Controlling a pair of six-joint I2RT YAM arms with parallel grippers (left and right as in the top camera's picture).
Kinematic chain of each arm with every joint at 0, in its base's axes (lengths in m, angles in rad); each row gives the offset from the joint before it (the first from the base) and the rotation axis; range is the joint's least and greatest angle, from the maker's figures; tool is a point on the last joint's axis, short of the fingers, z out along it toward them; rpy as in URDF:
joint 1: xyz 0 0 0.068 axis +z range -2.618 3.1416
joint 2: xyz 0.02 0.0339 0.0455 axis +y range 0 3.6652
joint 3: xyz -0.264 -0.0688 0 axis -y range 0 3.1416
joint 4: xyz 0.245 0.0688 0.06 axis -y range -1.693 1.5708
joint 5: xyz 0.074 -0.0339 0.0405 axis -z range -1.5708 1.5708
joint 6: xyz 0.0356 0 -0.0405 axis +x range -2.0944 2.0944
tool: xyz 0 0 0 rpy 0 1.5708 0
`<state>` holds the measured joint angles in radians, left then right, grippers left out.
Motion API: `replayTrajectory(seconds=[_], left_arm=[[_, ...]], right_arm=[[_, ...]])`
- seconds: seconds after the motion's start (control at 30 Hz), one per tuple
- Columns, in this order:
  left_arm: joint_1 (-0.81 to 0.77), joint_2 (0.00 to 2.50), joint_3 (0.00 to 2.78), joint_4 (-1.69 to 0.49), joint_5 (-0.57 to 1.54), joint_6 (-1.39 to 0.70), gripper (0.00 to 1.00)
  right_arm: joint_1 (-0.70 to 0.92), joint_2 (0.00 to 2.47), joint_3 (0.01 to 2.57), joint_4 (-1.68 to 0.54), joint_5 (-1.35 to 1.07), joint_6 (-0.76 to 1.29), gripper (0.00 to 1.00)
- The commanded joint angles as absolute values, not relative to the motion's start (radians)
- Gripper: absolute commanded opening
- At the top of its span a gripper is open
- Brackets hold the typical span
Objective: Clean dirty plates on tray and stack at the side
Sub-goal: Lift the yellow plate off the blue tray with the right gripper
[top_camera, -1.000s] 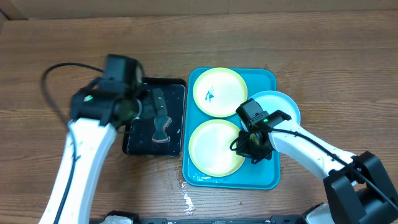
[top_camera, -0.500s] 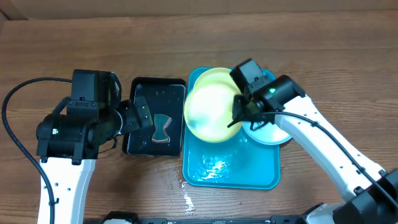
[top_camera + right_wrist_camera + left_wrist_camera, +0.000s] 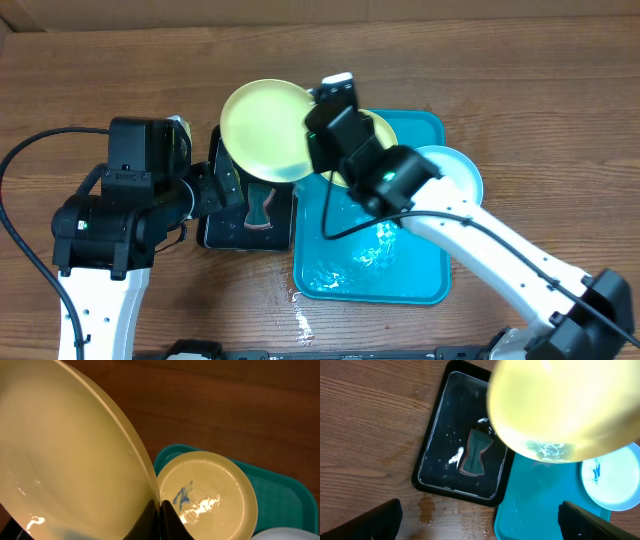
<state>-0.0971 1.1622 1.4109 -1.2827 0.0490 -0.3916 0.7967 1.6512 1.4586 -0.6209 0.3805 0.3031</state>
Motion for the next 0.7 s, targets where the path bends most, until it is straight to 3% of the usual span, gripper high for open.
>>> replayTrajectory(seconds=[0.0,0.67], left_arm=[[-0.092,1.144,1.422,-1.279,0.046,-0.389,1.00],[-0.092,1.144,1.422,-1.282,0.044,-0.389,1.00]], right_arm=[[0.859,1.678,1.484,-0.568,0.633,0.253,0.04],[0.981,1.684,1.484,-0.393,0.925,0.094,0.04]])
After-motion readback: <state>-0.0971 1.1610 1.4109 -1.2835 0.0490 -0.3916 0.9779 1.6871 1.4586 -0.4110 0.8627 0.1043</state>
